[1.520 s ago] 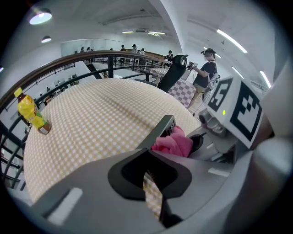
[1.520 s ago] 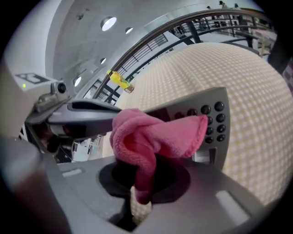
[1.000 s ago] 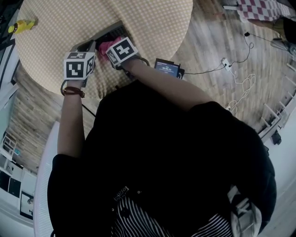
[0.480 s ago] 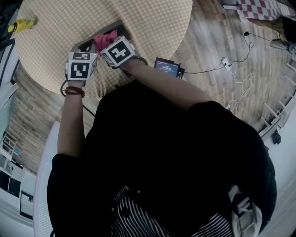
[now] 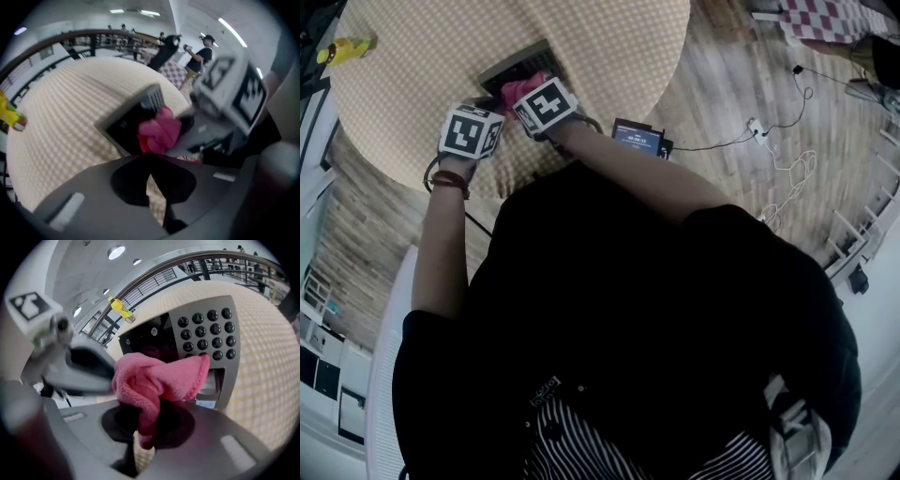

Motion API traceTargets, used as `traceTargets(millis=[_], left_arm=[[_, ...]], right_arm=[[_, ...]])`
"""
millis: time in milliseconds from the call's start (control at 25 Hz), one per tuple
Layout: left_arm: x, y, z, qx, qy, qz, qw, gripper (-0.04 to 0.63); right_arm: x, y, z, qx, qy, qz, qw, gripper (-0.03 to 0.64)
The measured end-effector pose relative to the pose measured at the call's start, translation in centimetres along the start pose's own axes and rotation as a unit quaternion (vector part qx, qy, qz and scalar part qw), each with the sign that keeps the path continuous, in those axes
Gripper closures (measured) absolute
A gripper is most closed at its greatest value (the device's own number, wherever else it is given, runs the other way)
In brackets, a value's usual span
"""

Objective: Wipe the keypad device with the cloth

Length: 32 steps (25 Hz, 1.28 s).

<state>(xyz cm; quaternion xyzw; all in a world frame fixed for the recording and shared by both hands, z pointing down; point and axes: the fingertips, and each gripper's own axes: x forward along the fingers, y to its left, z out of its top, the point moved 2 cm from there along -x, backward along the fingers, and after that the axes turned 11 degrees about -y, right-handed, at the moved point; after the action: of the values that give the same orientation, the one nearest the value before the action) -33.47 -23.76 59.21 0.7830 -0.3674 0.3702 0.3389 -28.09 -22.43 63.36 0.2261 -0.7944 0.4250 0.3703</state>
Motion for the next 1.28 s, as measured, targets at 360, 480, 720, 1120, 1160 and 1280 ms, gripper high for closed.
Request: traceTargets(millis=[360, 480, 720, 1120, 1160, 1280], left_arm=[[-2.6, -1.8, -3.8, -0.097, -0.087, 0.027, 0.9911, 0.591], [-4.5, 0.6, 2.0, -0.055, -0.156, 0.077, 0.9832, 0.591], [-1.6, 3.3, 7.7, 0.001, -0.138, 0.065, 0.9883, 0.591], [-1.6, 4.1, 6.3, -0.029, -0.138, 0.071, 0.9875, 0.591], [-1.6, 4.1, 6.3, -0.031, -0.139, 0.073, 0.9871, 0.591], [-1.6, 3.9, 6.6, -0.040, -0.148, 0.081, 0.9849, 0.591]], right_arm=[[-0.7, -0.7, 1.2, -0.001, 0.000, -0.009, 1.000, 0.554], [-1.6, 0.2, 2.3, 0.010, -0.027, -0.001, 1.000, 0.554], [-2.4, 1.1, 5.6, 0.002, -0.070, 0.013, 0.997, 0.554], [0.5, 0.8, 1.7, 0.033, -0.025, 0.014, 0.999, 0.554], [0.6, 0.9, 1.3, 0.023, -0.019, 0.013, 0.999, 0.554], [0.7, 0.8, 0.3, -0.003, -0.003, 0.008, 1.000, 0.555]])
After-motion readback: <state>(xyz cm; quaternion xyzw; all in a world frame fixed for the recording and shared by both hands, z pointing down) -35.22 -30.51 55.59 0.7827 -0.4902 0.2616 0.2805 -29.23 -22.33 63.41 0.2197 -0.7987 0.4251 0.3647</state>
